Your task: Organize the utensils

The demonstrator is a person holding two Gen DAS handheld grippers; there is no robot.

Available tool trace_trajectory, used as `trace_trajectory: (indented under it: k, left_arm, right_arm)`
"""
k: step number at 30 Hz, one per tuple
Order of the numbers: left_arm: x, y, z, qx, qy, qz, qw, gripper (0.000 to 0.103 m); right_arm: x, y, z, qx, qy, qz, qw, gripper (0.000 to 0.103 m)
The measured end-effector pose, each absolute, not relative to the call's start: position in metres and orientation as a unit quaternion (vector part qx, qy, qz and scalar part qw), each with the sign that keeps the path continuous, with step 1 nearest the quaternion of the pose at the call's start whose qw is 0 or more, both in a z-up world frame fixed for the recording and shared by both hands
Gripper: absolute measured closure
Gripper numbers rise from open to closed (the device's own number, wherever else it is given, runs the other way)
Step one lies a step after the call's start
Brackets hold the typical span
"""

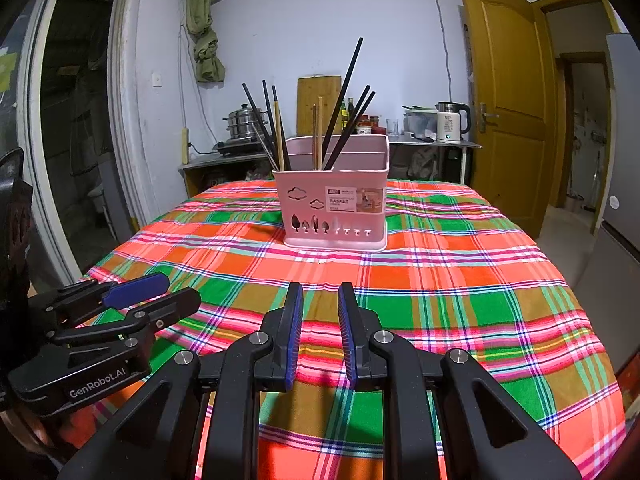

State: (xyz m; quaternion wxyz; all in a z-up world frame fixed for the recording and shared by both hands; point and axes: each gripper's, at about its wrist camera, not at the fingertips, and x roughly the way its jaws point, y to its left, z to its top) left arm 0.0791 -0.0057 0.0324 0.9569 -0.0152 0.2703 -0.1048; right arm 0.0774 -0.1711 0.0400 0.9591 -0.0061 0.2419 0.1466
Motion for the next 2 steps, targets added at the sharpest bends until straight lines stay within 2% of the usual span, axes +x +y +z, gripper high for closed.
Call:
trace_trajectory:
  k: [2]
  left_arm:
    - [0.0796,-0.0054,0.0323,-0.015,0.269,-0.106,0.957,0.059]
  right_arm:
    - [0.0778,-0.1713,0.0397,-0.006,0.242,0.147,0.959,0.085]
